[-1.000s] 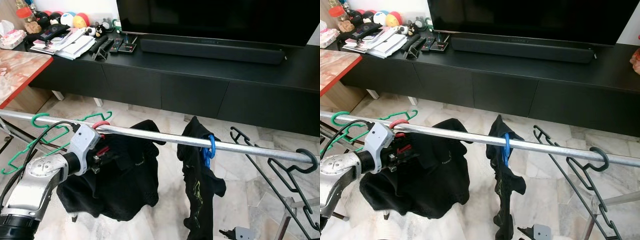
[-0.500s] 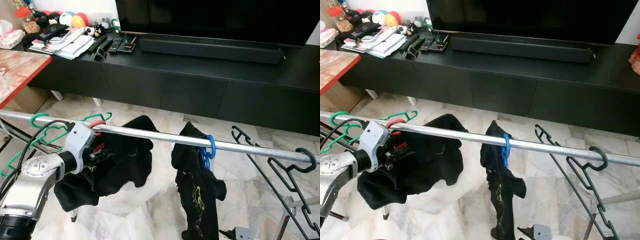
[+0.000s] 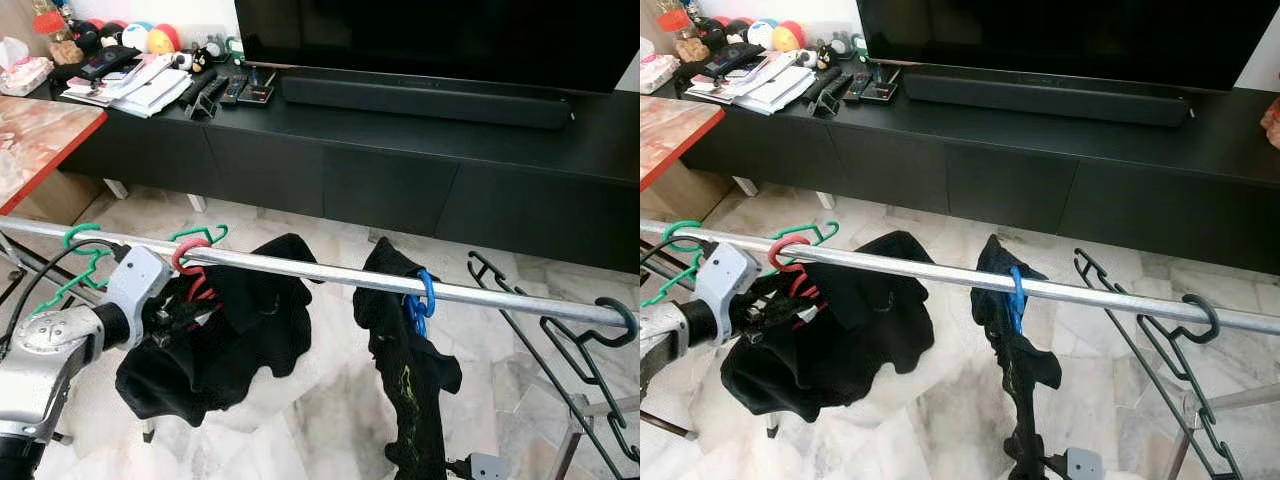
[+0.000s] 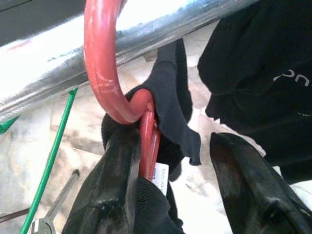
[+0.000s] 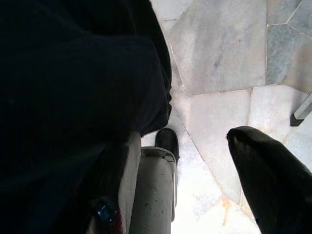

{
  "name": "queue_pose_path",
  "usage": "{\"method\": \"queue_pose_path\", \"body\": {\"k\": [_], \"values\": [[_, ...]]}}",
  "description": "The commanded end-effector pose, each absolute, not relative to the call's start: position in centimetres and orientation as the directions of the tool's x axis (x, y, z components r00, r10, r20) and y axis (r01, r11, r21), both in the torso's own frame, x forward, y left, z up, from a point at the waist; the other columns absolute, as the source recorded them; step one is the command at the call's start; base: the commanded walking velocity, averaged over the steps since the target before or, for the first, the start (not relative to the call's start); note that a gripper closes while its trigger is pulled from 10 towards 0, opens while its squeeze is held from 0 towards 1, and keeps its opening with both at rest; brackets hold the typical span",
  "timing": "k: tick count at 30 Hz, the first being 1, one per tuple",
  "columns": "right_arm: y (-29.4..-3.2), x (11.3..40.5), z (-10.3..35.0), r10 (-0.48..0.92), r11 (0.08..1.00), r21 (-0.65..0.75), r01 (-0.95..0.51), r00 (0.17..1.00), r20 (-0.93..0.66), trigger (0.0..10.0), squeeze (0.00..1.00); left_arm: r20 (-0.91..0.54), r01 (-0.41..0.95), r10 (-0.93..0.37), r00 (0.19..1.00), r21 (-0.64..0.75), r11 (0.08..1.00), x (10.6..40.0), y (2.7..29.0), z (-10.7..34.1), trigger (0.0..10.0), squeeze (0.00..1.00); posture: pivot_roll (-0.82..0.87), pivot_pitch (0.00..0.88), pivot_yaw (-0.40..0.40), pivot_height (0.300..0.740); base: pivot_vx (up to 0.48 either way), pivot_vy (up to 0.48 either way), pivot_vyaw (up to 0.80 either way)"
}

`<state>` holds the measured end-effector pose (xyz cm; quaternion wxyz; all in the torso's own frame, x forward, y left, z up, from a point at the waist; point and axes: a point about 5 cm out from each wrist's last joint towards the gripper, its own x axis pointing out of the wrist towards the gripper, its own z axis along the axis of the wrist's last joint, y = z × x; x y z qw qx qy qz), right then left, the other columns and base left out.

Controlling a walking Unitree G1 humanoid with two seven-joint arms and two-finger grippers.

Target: Hang hanger

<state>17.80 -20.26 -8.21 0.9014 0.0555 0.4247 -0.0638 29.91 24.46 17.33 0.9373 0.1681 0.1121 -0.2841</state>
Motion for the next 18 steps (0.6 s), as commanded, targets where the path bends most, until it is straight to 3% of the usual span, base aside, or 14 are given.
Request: {"method": "queue_pose_path", "body": {"k": [1, 10, 18], "values": [[-20.1, 16.8, -8.7, -0.063, 0.984, 0.052, 0.17, 0.606, -0.793, 10.0, 0.0, -0.32, 0.57, -0.489, 0.811, 0.246, 0.784, 29.7, 24.6, 17.2, 10.0, 0.0, 0.04, 0.216, 0.059, 0.74, 0.0, 0.0, 0.0], [-20.1, 16.9, -8.7, -0.064, 0.984, 0.052, 0.172, 0.607, -0.792, 10.0, 0.0, -0.329, 0.582, -0.501, 0.801, 0.23, 0.78, 30.2, 23.6, 15.9, 10.0, 0.0, 0.03, 0.212, 0.059, 0.74, 0.0, 0.0, 0.0], [-20.1, 17.0, -8.6, -0.068, 0.983, 0.051, 0.175, 0.61, -0.79, 10.0, 0.0, -0.294, 0.52, -0.443, 0.847, 0.292, 0.802, 31.2, 23.6, 15.9, 10.0, 0.0, 0.02, 0.21, 0.06, 0.74, 0.0, 0.0, 0.0]]}}
